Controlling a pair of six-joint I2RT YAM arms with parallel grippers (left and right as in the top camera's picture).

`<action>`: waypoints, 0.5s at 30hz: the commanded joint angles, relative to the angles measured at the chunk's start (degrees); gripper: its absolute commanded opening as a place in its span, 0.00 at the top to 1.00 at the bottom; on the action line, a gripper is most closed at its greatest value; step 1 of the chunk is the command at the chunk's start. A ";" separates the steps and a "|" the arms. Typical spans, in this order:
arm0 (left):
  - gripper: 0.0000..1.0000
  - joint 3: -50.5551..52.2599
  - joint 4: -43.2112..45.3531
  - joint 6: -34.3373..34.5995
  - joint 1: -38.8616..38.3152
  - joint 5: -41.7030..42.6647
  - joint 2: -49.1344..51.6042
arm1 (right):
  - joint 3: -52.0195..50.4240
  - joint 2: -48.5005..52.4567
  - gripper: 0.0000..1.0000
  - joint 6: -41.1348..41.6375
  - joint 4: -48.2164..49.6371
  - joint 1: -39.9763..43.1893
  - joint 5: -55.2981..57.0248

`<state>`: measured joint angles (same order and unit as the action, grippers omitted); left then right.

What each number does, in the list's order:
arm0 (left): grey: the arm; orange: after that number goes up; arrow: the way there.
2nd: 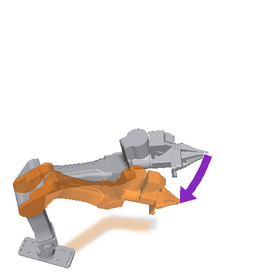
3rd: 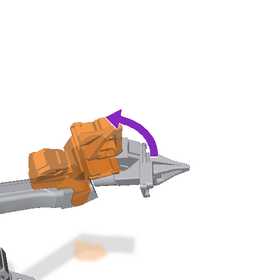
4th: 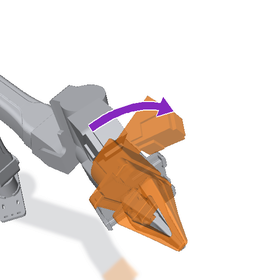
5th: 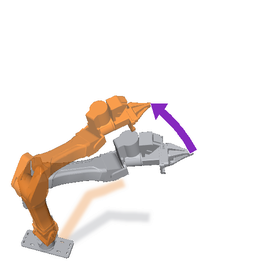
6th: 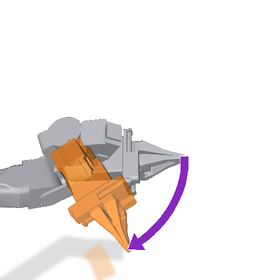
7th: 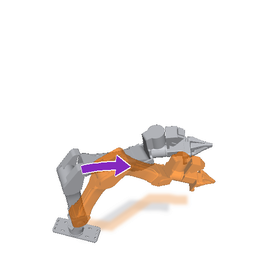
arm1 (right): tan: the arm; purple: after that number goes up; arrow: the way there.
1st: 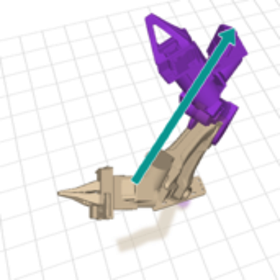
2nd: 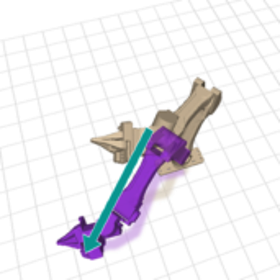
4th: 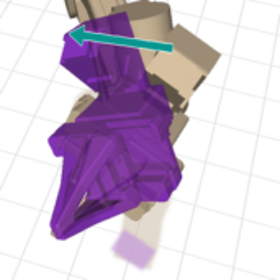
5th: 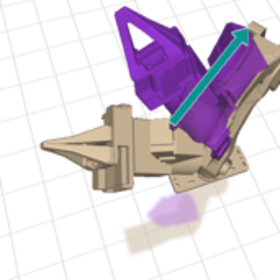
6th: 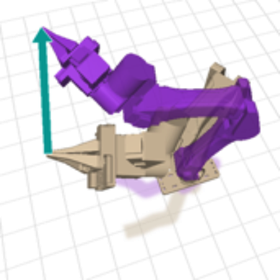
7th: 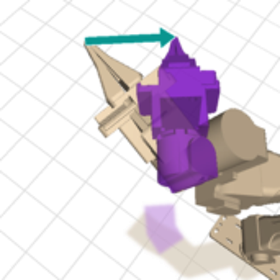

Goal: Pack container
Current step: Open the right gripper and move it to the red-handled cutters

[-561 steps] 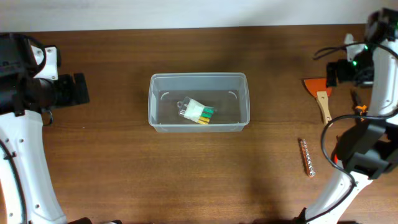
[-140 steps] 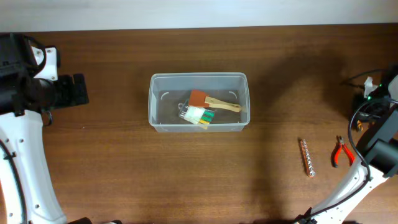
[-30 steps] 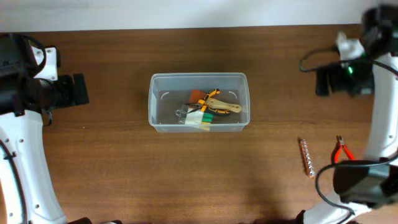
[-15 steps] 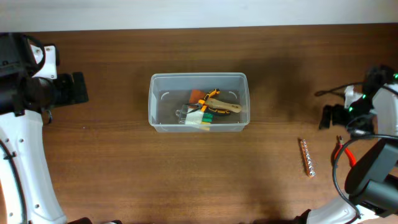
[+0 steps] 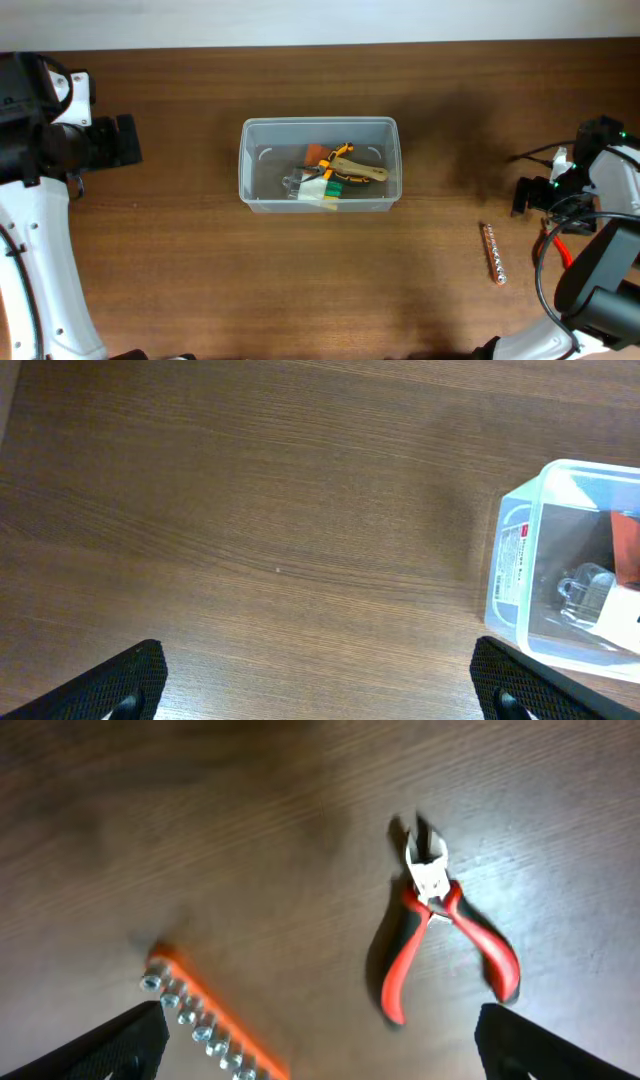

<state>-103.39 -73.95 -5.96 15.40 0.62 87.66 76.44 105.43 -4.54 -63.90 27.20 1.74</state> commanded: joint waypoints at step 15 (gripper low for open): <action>0.01 -0.90 0.42 0.74 0.26 -0.39 0.20 | -16.68 -12.22 0.01 -1.03 14.60 2.01 -0.74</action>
<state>-103.39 -73.84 -5.96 15.40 0.62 87.66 61.52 91.50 -5.41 -50.33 27.64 1.80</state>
